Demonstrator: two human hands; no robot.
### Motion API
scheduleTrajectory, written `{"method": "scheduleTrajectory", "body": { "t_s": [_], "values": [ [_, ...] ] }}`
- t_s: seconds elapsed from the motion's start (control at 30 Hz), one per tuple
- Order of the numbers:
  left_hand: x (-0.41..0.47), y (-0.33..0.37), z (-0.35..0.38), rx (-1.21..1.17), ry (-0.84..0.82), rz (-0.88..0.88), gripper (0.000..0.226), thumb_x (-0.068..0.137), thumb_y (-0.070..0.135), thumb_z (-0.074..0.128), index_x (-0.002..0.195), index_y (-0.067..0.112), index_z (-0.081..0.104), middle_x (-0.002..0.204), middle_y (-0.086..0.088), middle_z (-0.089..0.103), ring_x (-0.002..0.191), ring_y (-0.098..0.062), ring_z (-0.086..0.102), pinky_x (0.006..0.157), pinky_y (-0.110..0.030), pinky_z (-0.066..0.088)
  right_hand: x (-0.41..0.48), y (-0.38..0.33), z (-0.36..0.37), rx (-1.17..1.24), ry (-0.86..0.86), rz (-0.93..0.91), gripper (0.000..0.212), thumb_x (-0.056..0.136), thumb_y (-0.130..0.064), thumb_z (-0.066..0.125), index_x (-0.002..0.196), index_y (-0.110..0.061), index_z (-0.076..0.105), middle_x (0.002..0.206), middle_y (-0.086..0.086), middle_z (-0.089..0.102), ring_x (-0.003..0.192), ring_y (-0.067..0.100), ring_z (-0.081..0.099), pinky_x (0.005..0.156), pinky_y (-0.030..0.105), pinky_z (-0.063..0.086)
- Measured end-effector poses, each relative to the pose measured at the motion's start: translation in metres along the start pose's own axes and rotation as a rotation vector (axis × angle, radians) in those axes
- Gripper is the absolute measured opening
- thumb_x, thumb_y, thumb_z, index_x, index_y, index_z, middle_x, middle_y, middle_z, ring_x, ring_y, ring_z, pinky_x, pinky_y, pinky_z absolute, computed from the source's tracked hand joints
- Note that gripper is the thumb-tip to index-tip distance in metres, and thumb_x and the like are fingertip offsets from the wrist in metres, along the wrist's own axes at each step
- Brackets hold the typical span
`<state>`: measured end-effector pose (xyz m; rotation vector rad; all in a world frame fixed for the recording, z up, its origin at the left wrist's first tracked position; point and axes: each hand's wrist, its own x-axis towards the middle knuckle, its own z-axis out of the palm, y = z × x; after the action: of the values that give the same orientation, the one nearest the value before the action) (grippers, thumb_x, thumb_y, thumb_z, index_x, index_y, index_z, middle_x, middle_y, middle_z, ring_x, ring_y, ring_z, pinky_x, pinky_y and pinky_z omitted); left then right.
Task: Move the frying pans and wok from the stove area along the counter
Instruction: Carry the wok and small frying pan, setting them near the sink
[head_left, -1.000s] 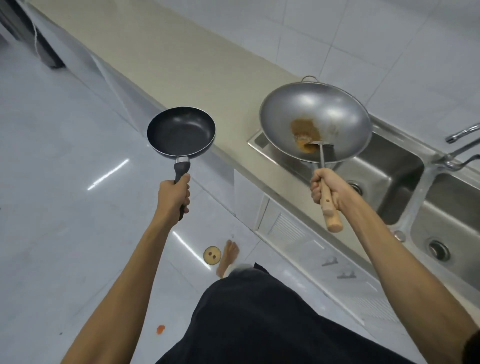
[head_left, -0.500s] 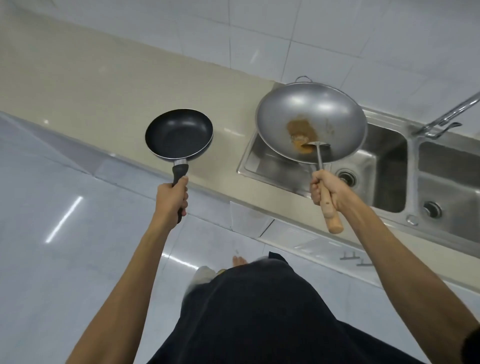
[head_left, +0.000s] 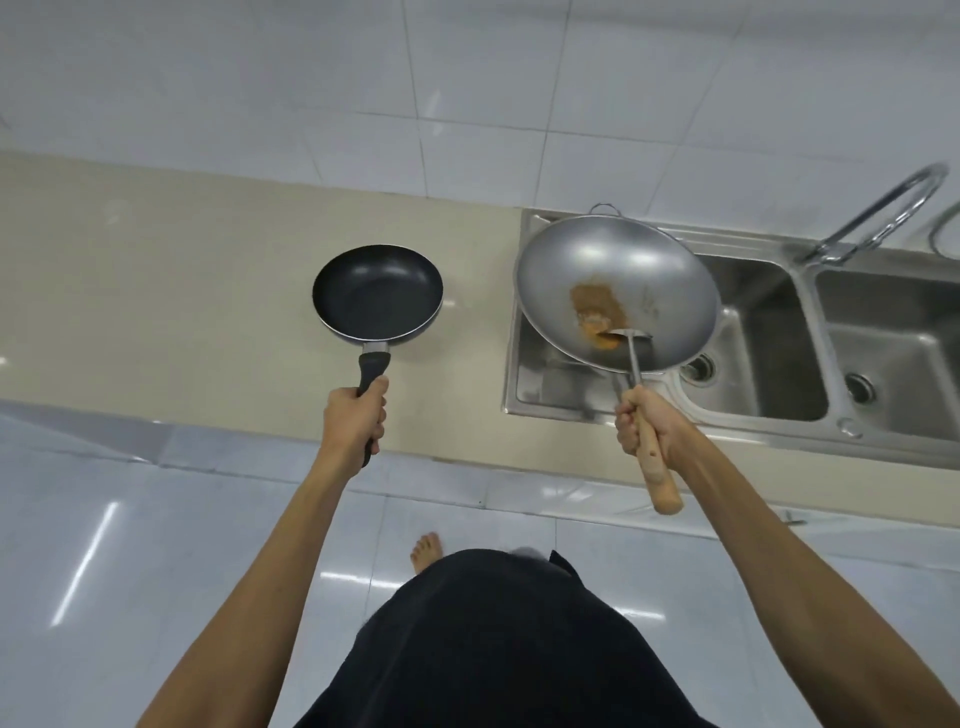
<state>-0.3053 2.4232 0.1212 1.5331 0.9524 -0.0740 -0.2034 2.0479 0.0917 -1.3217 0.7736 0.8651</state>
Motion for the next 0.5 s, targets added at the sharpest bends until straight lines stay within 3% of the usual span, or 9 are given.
{"method": "scheduleTrajectory", "body": {
  "t_s": [0.5],
  "values": [
    [0.056,0.002,-0.016,0.077,0.011,-0.007,0.032,0.093,0.032,0.061,0.07,0.013,0.05,0.051,0.003,0.04,0.032,-0.009,0.032,0.033,-0.021,0.028,0.021,0.0,0.002,0.009,0.044,-0.029,0.018,0.089,-0.009,0.045,0.073,-0.017,0.045,0.051,-0.001,0.047,0.034,0.01,0.037,0.031,0.019,0.035]
  ]
}}
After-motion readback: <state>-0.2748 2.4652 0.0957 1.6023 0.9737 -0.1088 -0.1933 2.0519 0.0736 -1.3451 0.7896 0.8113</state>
